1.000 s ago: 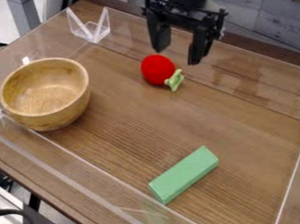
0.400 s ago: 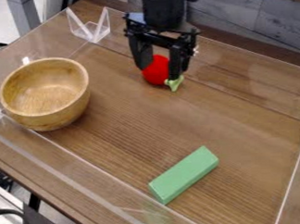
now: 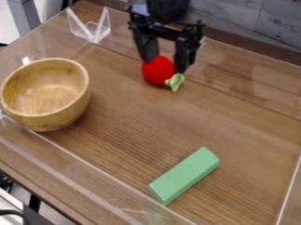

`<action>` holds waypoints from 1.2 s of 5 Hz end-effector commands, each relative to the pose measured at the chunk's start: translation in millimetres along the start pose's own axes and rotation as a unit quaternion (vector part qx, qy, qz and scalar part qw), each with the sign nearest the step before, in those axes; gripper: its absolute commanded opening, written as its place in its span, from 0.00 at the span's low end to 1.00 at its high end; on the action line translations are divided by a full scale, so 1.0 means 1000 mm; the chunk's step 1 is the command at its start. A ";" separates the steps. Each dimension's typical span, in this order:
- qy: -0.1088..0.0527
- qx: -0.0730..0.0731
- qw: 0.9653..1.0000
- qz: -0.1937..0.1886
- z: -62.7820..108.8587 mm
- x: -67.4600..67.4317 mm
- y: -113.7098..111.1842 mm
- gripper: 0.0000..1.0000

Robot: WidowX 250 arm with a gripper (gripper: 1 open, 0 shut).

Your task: Move the red fruit to the right

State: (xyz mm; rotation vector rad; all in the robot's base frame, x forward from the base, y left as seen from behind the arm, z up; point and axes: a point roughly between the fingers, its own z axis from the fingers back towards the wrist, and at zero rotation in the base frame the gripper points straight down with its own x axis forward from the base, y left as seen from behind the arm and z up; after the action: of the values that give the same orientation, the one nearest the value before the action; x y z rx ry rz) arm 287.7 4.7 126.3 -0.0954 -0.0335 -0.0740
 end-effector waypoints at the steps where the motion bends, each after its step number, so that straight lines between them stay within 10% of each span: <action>1: -0.045 0.002 0.999 -0.007 0.025 0.014 -0.009 1.00; 3: -0.055 0.002 0.998 -0.009 0.005 0.029 0.004 1.00; 6: -0.080 0.004 0.996 0.042 0.021 0.028 0.022 1.00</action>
State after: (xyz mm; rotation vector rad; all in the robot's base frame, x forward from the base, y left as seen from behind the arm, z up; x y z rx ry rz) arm 311.4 22.0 131.5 -0.0995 -0.1367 0.0130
